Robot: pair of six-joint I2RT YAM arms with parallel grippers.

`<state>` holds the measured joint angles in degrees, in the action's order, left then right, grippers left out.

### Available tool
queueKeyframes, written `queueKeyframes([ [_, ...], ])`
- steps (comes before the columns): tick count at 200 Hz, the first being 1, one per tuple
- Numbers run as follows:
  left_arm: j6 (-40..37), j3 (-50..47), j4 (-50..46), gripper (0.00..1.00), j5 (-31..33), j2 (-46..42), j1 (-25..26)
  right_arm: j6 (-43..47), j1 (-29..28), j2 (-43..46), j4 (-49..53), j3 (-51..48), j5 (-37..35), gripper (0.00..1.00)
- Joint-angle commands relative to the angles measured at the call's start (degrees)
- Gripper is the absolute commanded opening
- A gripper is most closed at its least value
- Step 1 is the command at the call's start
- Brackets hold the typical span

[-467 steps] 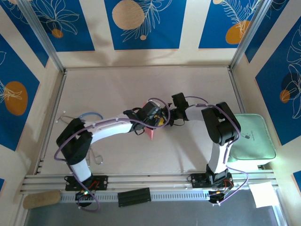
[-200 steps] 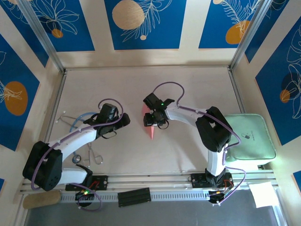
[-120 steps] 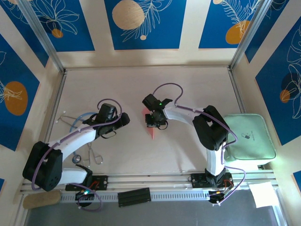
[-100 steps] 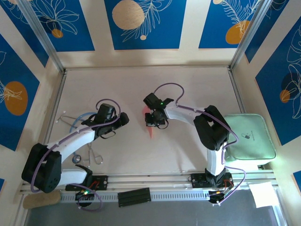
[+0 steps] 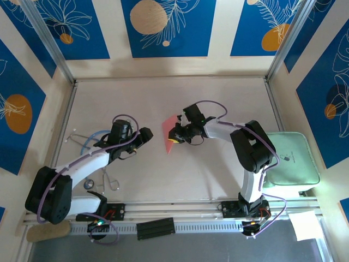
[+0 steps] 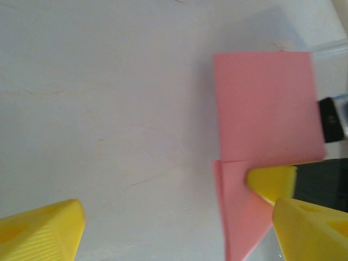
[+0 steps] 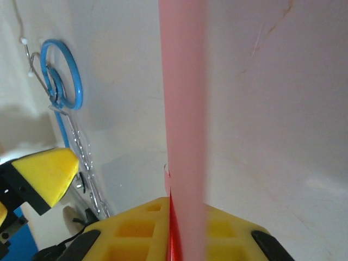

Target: Fold a paper plane with a square sheet of paper (pick it up from the middle)

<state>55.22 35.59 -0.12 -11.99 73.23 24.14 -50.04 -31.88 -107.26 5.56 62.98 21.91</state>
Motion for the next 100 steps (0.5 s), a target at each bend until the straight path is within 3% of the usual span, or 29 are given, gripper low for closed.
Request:
queueKeyframes([
  [1,1.49,-0.56,6.47,0.82,-5.63,2.45,0.23,-4.61,1.17,-2.33,-6.8,-2.62,5.07,0.13],
  [42,5.19,-0.09,13.2,0.52,-8.11,8.28,3.14,-4.89,1.46,-3.72,-5.77,-4.09,2.26,0.13],
  [100,8.27,5.37,17.74,0.24,-8.54,18.47,8.5,-5.39,1.14,-4.01,-2.68,-4.34,-0.99,0.13],
])
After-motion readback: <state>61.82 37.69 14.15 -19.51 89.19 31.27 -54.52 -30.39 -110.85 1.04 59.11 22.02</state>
